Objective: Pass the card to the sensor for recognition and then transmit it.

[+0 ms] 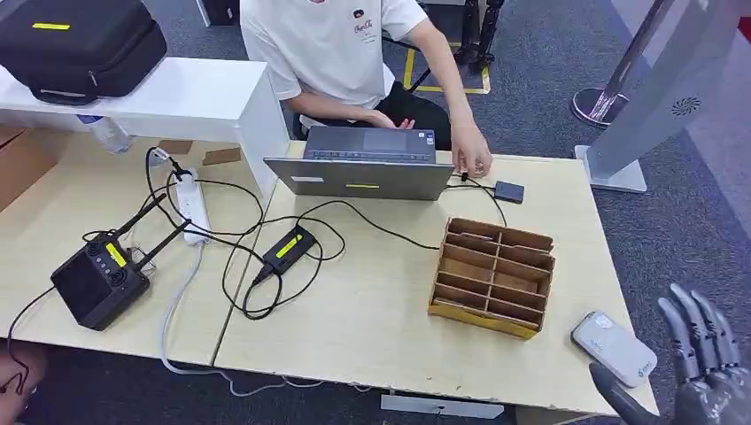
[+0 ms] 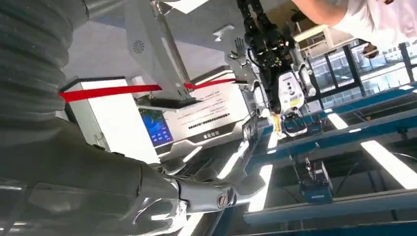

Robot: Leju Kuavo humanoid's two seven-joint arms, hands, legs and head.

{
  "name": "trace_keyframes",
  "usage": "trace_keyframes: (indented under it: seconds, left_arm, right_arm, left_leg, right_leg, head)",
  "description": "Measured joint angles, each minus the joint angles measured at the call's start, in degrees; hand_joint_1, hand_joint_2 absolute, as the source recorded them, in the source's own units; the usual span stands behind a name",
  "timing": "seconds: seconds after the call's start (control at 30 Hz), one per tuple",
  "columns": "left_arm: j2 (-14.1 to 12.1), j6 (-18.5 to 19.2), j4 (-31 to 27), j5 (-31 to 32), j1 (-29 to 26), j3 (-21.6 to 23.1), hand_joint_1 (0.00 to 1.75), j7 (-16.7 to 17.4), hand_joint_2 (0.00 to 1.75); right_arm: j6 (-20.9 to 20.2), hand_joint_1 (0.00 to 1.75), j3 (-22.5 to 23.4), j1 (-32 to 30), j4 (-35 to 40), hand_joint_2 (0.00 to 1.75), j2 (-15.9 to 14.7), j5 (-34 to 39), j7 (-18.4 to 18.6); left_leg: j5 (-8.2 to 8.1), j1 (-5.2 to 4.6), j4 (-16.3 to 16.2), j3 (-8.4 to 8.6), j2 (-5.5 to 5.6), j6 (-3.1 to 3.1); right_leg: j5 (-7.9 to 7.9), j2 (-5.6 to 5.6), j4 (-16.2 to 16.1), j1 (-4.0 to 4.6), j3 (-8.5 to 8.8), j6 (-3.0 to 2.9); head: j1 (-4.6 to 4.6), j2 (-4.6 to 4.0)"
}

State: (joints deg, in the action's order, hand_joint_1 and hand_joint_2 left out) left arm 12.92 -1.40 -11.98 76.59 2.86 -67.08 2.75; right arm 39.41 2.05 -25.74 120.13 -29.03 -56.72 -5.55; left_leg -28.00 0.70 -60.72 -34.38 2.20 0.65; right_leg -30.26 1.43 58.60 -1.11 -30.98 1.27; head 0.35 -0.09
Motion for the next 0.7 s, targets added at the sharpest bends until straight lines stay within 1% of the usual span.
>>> trace_keyframes:
  seconds: [0.17, 0.2, 0.23, 0.27, 0.3, 0.33, 0.37, 0.4, 0.43, 0.5, 0.6, 0.7]
  left_arm:
    - [0.00, 0.00, 0.02, 0.02, 0.00, 0.00, 0.00, 0.00, 1.75]
    - [0.00, 0.02, 0.02, 0.32, 0.00, 0.00, 0.00, 0.02, 1.75]
    - [0.00, 0.24, 0.02, 0.94, 0.02, 0.00, 0.00, 0.17, 1.75]
    - [0.02, 0.37, 0.02, 1.51, 0.04, 0.02, 0.00, 0.33, 1.75]
    - [0.04, 0.61, 0.02, 1.86, 0.13, 0.02, 0.00, 0.61, 1.75]
    - [0.04, 0.85, 0.02, 2.14, 0.36, 0.02, 0.00, 0.68, 1.75]
    - [0.13, 0.92, 0.02, 2.27, 0.53, 0.02, 0.00, 0.68, 1.75]
    - [0.11, 0.98, 0.02, 2.43, 0.55, 0.02, 0.00, 0.70, 1.75]
    - [0.04, 1.03, 0.02, 2.49, 0.53, 0.02, 0.00, 0.74, 1.75]
    - [-0.04, 1.05, 0.02, 2.54, 0.52, 0.02, 0.00, 0.74, 1.75]
    - [-0.11, 1.05, 0.02, 2.69, 0.53, 0.04, 0.00, 0.74, 1.75]
    - [-0.13, 1.05, 0.02, 2.69, 0.51, 0.04, 0.00, 0.74, 1.75]
  right_arm:
    - [-0.06, 0.00, 0.02, -0.02, 0.11, 1.75, 0.00, 0.02, 0.00]
    - [-1.12, 0.00, -0.08, -0.01, 0.09, 1.75, 0.04, 0.90, -0.42]
    - [-4.46, 0.00, -0.84, 0.25, -0.23, 1.75, 0.47, 1.15, -1.42]
    - [-6.74, 0.00, -2.52, 1.40, -2.26, 1.75, 2.06, -0.91, -1.77]
    - [-5.70, 0.00, -6.05, 3.95, -7.47, 1.75, 4.60, -4.51, -0.34]
    - [-3.76, 0.00, -10.72, 5.91, -12.54, 1.75, 6.37, -7.01, 2.38]
    - [-2.46, 0.00, -14.86, 7.06, -15.64, 1.75, 7.90, -7.65, 4.11]
    - [-1.55, 0.00, -18.94, 7.85, -18.15, 1.75, 8.96, -7.87, 4.77]
    - [-0.88, 0.00, -22.08, 8.73, -20.14, 1.75, 9.51, -7.63, 5.44]
    - [-0.22, 0.00, -26.06, 10.61, -22.96, 1.75, 9.62, -6.42, 7.41]
    - [0.00, 0.00, -30.29, 12.36, -25.24, 1.75, 9.62, -6.01, 8.50]
    - [0.02, 0.00, -32.50, 13.25, -26.54, 1.75, 9.66, -5.94, 8.66]
  left_leg:
    - [0.00, 0.00, 0.00, 0.00, 0.00, 0.00]
    - [0.00, 0.00, 0.01, -0.01, 0.00, 0.00]
    - [0.00, 0.03, 0.04, -0.01, -0.01, 0.01]
    - [0.00, 0.14, 0.07, 0.03, -0.12, 0.02]
    - [0.02, 0.34, 0.07, 0.05, -0.32, 0.08]
    - [0.01, 0.36, 0.05, 0.06, -0.39, 0.13]
    - [0.02, 0.32, 0.03, 0.08, -0.34, 0.14]
    - [0.04, 0.28, 0.07, 0.09, -0.26, 0.16]
    - [0.07, 0.26, 0.08, 0.07, -0.23, 0.21]
    - [0.10, 0.31, 0.09, 0.07, -0.26, 0.25]
    - [0.10, 0.32, 0.10, 0.06, -0.26, 0.25]
    - [0.10, 0.31, 0.10, 0.04, -0.25, 0.25]
  right_leg:
    - [0.00, 0.00, 0.00, 0.00, 0.01, 0.00]
    - [0.00, 0.00, 0.01, 0.00, 0.02, 0.00]
    - [-0.01, 0.01, 0.01, 0.03, 0.10, -0.01]
    - [0.00, 0.11, 0.00, 0.14, 0.15, -0.02]
    - [0.11, 0.27, -0.05, 0.33, 0.17, -0.20]
    - [0.15, 0.31, -0.05, 0.36, 0.10, -0.25]
    - [0.13, 0.31, -0.02, 0.27, 0.05, -0.24]
    - [0.11, 0.24, 0.00, 0.23, 0.01, -0.22]
    - [0.11, 0.23, 0.01, 0.25, 0.06, -0.23]
    - [0.12, 0.25, 0.04, 0.30, 0.07, -0.24]
    - [0.12, 0.25, 0.04, 0.31, 0.07, -0.25]
    - [0.12, 0.23, 0.03, 0.30, 0.07, -0.25]
  head:
    - [0.00, 0.00]
    - [0.02, 0.00]
    - [0.00, 0.00]
    - [0.02, 0.00]
    - [0.00, 0.00]
    - [0.26, 0.00]
    - [0.20, 0.00]
    - [0.02, 0.00]
    - [0.07, 0.00]
    - [0.04, 0.00]
    - [0.09, 0.00]
    - [0.09, 0.00]
